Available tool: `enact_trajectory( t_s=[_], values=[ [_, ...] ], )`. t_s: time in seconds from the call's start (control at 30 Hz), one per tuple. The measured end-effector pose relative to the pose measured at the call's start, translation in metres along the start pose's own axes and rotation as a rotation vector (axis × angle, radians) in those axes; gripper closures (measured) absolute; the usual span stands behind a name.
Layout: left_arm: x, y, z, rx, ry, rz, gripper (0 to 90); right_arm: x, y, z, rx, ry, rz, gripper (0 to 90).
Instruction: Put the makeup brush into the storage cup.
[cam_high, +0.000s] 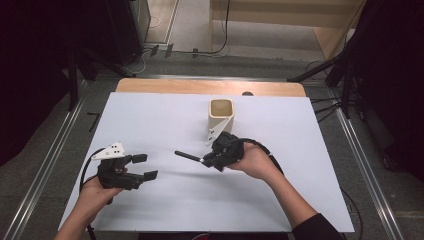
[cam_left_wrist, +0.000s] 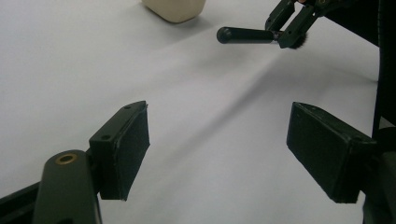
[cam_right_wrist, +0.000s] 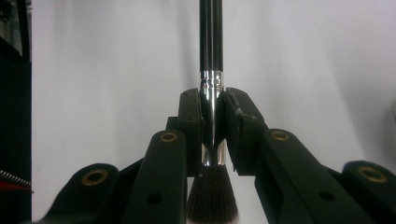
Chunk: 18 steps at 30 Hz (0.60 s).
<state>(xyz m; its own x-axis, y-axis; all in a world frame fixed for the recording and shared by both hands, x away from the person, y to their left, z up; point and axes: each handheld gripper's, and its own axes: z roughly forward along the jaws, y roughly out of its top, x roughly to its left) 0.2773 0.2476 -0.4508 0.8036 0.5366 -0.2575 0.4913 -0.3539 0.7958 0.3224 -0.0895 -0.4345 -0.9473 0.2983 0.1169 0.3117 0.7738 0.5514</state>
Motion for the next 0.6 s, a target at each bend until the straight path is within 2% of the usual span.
enact_trajectory(
  t_s=[0.1,0.2,0.33,0.47,0.6],
  values=[
    [-0.003,0.003,0.0,0.01,-0.028,-0.004,24.6,0.0,-0.008,-0.005,-0.02,-0.001,0.018,79.0],
    [-0.008,0.006,0.002,-0.002,-0.046,0.006,25.3,0.0,-0.016,-0.011,-0.042,-0.002,0.027,79.0],
    [-0.012,0.012,0.007,0.025,-0.061,0.009,25.3,0.0,-0.027,-0.019,-0.068,-0.003,0.039,79.0],
    [-0.016,0.02,0.012,0.03,-0.09,0.031,24.9,0.003,-0.036,-0.025,-0.069,-0.003,0.044,79.0],
    [-0.021,0.027,0.018,0.045,-0.122,0.07,22.1,0.008,-0.046,-0.031,-0.061,-0.004,0.049,79.0]
  ],
)
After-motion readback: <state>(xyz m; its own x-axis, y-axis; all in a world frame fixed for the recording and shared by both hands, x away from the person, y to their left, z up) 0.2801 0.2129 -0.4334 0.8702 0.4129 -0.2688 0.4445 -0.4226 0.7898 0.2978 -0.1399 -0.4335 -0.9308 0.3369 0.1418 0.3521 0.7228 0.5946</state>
